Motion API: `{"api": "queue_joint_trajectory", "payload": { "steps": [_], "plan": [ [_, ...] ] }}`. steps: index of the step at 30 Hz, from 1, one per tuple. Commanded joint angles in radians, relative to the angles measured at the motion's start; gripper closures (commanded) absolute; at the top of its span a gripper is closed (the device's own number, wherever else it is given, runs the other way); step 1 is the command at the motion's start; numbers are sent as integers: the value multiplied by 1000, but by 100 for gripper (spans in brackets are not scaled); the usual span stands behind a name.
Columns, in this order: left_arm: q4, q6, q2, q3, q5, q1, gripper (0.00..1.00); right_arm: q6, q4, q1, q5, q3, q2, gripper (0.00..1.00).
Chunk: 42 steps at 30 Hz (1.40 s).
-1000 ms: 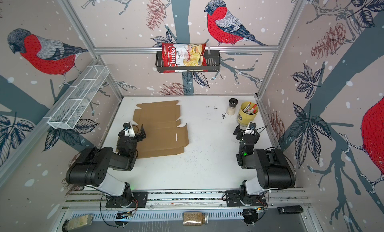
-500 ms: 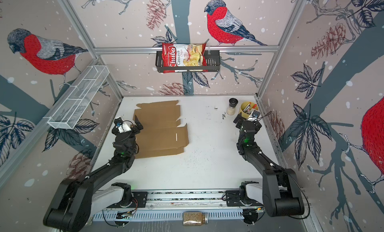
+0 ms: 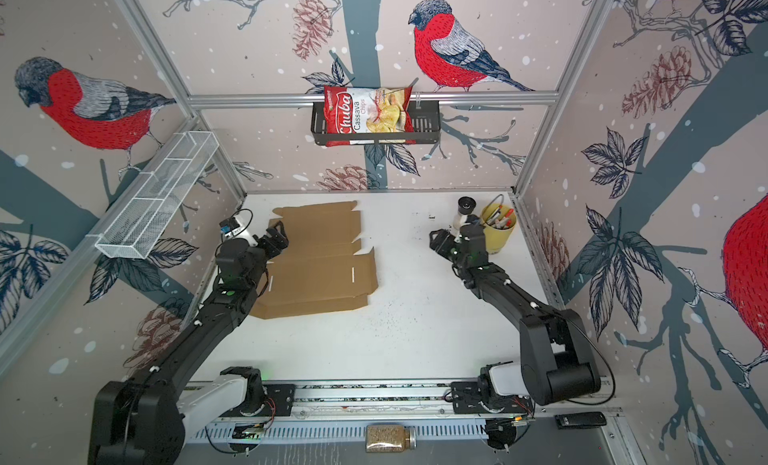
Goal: Fold the paper box
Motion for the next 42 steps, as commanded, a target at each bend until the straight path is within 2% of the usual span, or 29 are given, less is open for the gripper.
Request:
{"api": "queue_joint_trajectory", "payload": {
  "steps": [1,5,10,22,26,30,33,38,42],
  "plan": [
    [-97,-5,24,6,153,-78,4,-3,-130,99,-21,57,89,32],
    [-122,7,69,22,90,-196,4,-29,-185,215,-19,167,222,35],
    [-144,14,100,31,44,-270,4,-81,-259,309,25,292,338,36],
    [-144,21,69,-1,6,-291,4,-128,-319,431,149,437,476,51],
    [-139,12,66,-12,13,-291,4,-131,-294,424,108,446,510,61],
    [-157,15,52,-10,13,-291,4,-136,-238,383,1,404,487,83],
    [-174,24,33,-7,7,-291,4,-180,-271,355,15,390,462,95],
    [-228,64,12,32,-31,-291,4,-352,-450,332,104,411,438,96],
    [-263,94,15,63,-75,-291,4,-409,-518,278,207,367,391,95]
  ]
}}
